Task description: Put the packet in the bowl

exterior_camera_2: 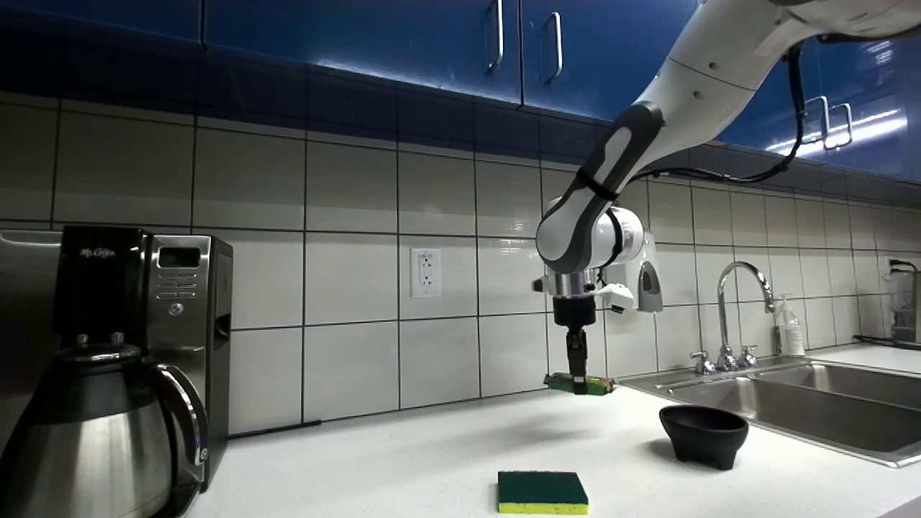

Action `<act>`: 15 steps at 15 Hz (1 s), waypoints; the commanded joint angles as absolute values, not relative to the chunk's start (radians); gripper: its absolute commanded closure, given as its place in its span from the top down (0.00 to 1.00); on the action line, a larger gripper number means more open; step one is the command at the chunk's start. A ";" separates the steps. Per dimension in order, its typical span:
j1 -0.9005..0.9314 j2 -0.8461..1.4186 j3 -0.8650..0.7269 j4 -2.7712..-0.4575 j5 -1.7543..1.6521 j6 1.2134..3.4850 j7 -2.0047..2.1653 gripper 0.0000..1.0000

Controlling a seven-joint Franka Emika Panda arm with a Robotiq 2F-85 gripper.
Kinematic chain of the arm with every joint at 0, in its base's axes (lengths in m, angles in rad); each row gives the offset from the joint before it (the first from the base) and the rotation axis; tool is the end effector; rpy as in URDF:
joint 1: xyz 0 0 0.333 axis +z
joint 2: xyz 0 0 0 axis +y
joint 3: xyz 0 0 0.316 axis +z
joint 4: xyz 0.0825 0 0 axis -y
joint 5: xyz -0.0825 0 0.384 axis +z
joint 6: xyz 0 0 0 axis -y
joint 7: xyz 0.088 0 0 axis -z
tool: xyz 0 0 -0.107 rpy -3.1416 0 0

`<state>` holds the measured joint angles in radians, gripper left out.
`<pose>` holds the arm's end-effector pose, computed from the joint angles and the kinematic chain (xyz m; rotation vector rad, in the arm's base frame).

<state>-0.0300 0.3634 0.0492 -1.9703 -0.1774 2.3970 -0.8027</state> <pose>0.6186 0.0092 0.2924 2.6875 1.3734 0.0283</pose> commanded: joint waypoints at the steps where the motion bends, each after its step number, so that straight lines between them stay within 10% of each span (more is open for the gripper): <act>1: -0.053 0.238 0.038 -2.129 -0.179 2.463 -0.769 0.16; 15: -0.114 0.094 -0.014 -2.365 -0.014 2.576 -0.836 0.16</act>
